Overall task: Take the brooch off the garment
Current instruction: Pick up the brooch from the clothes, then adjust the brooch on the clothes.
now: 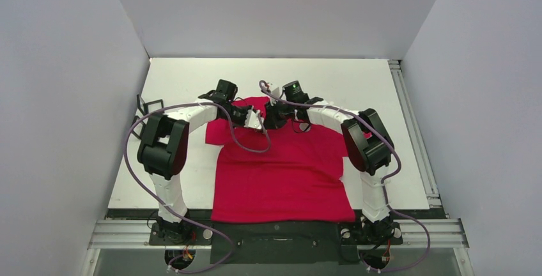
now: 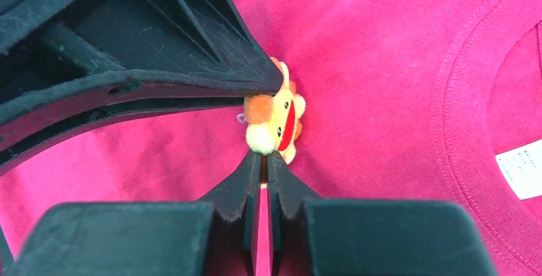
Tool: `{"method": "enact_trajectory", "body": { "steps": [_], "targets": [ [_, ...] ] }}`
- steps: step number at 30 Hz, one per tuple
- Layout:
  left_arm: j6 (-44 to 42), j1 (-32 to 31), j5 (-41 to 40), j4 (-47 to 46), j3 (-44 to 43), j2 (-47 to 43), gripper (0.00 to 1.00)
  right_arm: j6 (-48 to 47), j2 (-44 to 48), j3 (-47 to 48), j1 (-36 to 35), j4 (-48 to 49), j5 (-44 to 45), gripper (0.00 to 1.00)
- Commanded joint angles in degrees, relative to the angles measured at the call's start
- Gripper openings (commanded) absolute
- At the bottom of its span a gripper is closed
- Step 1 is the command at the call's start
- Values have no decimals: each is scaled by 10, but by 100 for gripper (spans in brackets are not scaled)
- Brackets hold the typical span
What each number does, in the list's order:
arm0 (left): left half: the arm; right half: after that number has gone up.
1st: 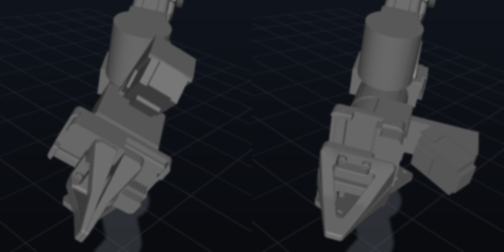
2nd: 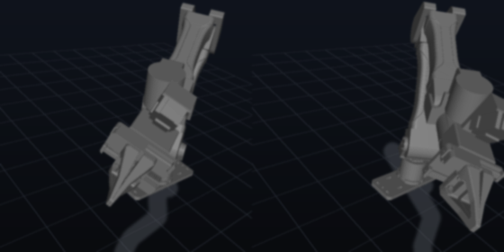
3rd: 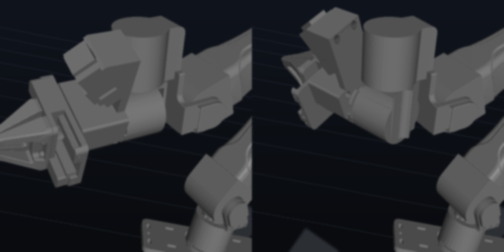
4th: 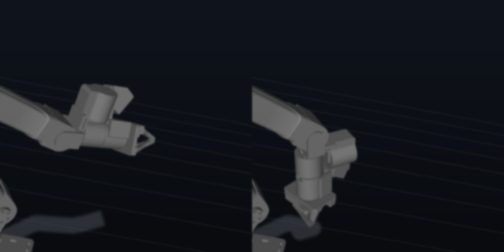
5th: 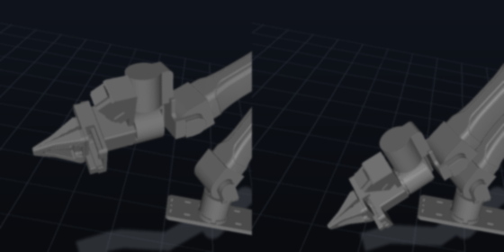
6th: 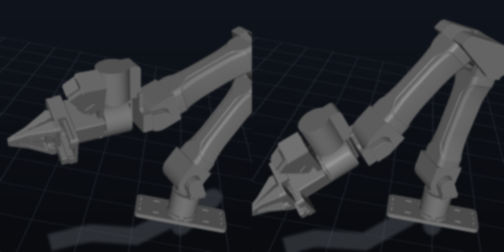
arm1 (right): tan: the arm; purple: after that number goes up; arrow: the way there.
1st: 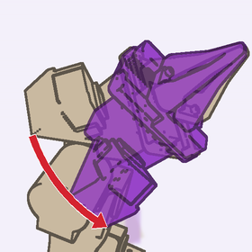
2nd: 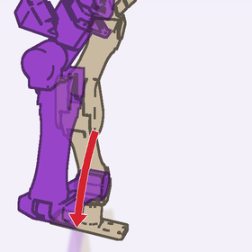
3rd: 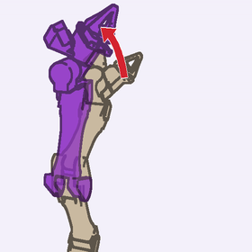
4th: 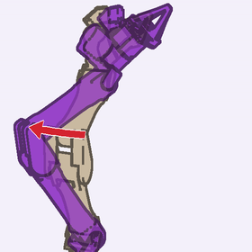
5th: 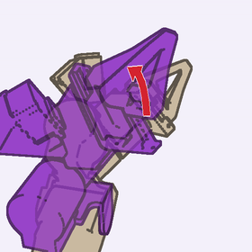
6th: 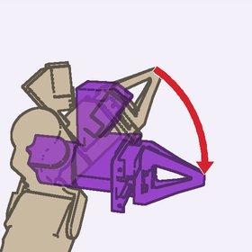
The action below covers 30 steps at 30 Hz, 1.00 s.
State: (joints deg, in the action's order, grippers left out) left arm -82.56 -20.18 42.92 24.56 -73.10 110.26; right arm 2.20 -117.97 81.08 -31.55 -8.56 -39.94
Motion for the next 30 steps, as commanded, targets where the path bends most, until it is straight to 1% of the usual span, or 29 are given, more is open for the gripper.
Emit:
{"method": "enact_trajectory", "body": {
  "steps": [1,2,3,5,6,7,8,9,10,11,12,13,14,19,20,25,28,30],
  "targets": [
    [-41,-11,-10,95,-37,6,13,-10,12,14,8,11,-26,0],
    [-35,-12,-9,105,-41,4,4,-7,17,13,9,10,-27,0],
    [-17,-14,-8,116,-41,-2,1,-6,21,10,12,11,-28,0],
    [22,-15,-2,118,-35,-17,0,3,34,4,18,14,-30,1],
    [39,-16,2,113,-26,-23,0,12,44,1,20,16,-32,4],
    [75,-16,4,110,-22,-34,0,17,57,-5,25,20,-33,10],
    [93,-17,5,102,-13,-40,0,27,64,-14,32,22,-35,17],
    [130,-17,6,97,-8,-51,0,31,77,-18,35,24,-36,22],
    [149,-17,8,86,2,-56,0,37,85,-29,41,25,-36,31],
    [193,-17,7,80,7,-67,0,40,98,-35,45,27,-36,35],
    [213,-17,9,67,17,-72,0,44,105,-48,52,28,-35,42],
    [257,-17,11,60,22,-82,0,46,118,-54,55,29,-34,44],
    [281,-16,14,47,32,-88,0,46,123,-65,60,27,-33,48],
    [448,-10,40,10,49,-114,0,36,147,-91,68,15,-35,55],
    [461,-7,42,18,46,-113,0,37,148,-96,69,16,-35,57],
    [576,19,59,61,6,-64,0,69,143,-100,69,37,-35,58],
    [656,44,60,46,9,-37,0,85,138,-101,68,57,-37,58],
    [689,58,57,36,11,-18,0,98,132,-103,66,70,-38,58]
  ]
}}
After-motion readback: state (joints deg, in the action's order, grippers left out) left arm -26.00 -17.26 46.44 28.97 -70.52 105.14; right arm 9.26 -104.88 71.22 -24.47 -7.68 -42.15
